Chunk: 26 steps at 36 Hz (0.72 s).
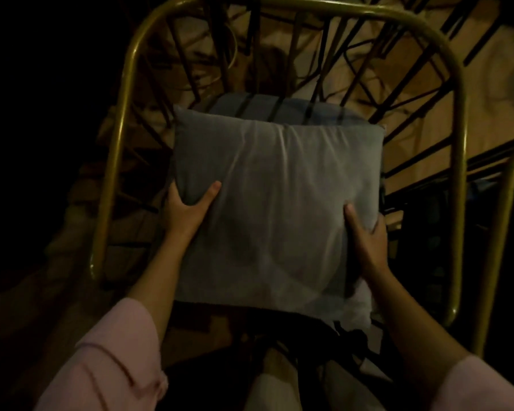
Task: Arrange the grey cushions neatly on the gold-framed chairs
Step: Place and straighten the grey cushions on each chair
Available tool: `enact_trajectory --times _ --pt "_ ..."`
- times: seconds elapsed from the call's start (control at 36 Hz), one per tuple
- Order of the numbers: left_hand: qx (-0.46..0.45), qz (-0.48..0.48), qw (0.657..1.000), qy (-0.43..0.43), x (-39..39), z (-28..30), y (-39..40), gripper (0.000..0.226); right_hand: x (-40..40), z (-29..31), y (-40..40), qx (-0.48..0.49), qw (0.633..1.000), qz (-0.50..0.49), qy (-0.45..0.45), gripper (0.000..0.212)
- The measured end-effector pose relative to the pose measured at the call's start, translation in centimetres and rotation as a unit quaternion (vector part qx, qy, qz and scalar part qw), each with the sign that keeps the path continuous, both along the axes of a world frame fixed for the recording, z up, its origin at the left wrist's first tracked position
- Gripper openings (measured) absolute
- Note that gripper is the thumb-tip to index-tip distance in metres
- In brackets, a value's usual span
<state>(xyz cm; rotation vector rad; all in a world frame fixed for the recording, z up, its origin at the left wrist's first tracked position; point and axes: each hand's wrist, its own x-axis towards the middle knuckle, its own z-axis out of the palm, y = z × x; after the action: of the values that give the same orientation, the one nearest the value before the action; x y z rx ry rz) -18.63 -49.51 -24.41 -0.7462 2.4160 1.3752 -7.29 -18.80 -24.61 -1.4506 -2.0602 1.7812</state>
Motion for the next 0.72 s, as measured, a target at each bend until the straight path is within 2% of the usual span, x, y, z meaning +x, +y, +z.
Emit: enact_trajectory --times 0.11,0.31,0.42,0.56,0.64,0.67,0.72 --pt "0.014 -0.037 0.998 -0.042 0.6 -2.8 1.3 0.141 -0.8 -2.2 2.1 0.006 0.998 0.066 -0.013 0.086" --pt "-0.030 -0.050 0.995 -0.078 0.3 -4.7 1.5 0.145 -2.5 -4.1 4.6 -0.012 0.979 0.201 -0.023 0.090" --pt "-0.057 -0.052 0.993 -0.086 0.7 -4.0 1.8 0.141 -2.5 -3.7 4.9 -0.033 0.980 0.190 -0.042 0.092" --pt "-0.117 -0.103 0.981 -0.119 1.8 -2.2 2.7 0.127 -0.3 -1.5 4.8 -0.030 0.975 0.195 -0.099 0.066" --pt "-0.146 -0.143 0.973 -0.108 3.2 -0.4 4.7 0.124 2.1 1.0 5.0 -0.050 0.969 0.225 -0.086 0.051" --pt "-0.151 -0.152 0.972 -0.092 3.9 0.2 5.7 0.121 3.0 2.0 5.2 -0.048 0.970 0.229 -0.073 0.052" --pt "-0.148 -0.165 0.974 -0.053 5.6 1.6 8.0 0.116 5.1 4.1 5.9 -0.025 0.979 0.196 -0.054 0.069"
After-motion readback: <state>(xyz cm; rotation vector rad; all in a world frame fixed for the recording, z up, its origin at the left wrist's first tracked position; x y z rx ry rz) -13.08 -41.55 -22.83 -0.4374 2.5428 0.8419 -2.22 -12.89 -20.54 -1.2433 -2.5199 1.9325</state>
